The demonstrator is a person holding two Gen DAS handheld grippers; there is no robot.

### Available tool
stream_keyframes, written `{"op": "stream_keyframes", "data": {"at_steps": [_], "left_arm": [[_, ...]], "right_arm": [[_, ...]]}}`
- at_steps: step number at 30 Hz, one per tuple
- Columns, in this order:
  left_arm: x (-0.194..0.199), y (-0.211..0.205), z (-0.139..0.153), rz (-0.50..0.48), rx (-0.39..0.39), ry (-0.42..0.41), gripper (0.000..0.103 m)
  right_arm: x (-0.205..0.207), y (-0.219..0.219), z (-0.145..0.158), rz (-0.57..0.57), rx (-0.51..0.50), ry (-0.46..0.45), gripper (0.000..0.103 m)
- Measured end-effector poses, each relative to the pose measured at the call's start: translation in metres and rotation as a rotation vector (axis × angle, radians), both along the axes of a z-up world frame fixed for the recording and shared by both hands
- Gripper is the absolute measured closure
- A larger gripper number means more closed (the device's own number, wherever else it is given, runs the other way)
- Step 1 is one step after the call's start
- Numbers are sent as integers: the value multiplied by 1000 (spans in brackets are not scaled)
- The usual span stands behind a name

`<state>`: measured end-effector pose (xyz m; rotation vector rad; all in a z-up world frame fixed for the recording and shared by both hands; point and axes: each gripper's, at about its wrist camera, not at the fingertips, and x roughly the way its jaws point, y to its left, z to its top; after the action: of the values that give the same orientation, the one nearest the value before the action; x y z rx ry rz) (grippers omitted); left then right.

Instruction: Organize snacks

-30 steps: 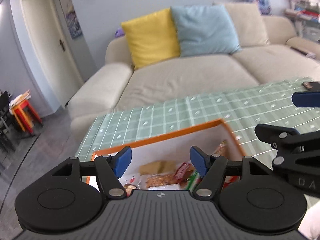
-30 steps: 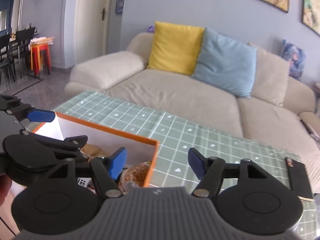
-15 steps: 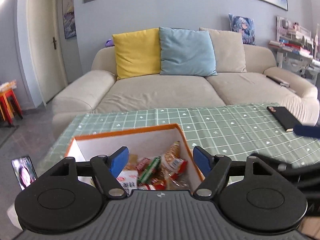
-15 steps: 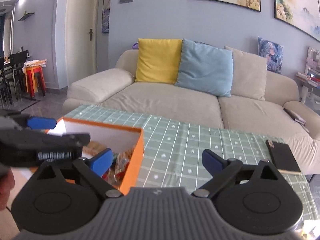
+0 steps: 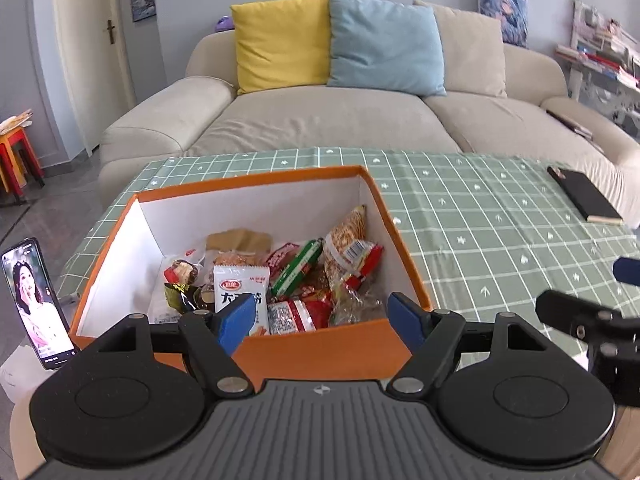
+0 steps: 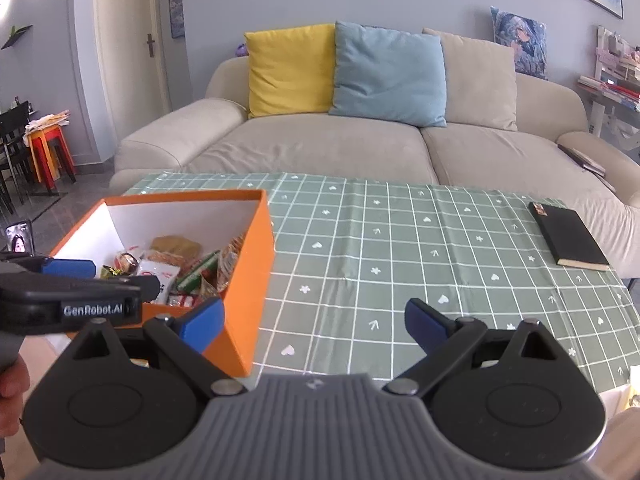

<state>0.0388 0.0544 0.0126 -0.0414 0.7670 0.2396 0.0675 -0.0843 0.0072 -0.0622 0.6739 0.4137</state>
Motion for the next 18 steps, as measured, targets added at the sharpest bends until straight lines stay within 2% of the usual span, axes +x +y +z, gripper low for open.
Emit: {"op": "stream_keyframes", "data": {"at_steps": [18], "left_arm": [[2, -9, -2, -26, 32, 11, 15]], "right_arm": [[6, -10, -3, -62, 11, 2, 9]]}}
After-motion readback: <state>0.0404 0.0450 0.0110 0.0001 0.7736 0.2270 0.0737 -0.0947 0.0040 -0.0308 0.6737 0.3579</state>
